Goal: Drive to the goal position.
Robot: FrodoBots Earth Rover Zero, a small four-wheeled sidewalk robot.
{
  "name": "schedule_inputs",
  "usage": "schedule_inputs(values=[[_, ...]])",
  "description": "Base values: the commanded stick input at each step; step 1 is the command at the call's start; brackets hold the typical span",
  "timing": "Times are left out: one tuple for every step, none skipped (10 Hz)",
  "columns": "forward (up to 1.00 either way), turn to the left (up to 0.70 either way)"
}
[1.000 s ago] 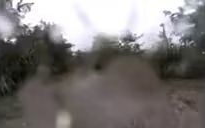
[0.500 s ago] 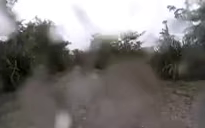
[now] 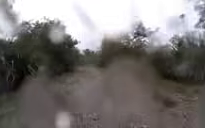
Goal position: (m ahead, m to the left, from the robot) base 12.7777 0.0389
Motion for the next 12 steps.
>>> schedule_inputs(values=[[0.85,0.34],[0.85,0.34],[0.85,0.26],[0.85,0.0],[0.85,0.0],[0.85,0.07],[0.85,0.18],[0.85,0.3],[0.85,0.09],[0.85,0.0],[0.85,0.0],[0.85,0.0]])
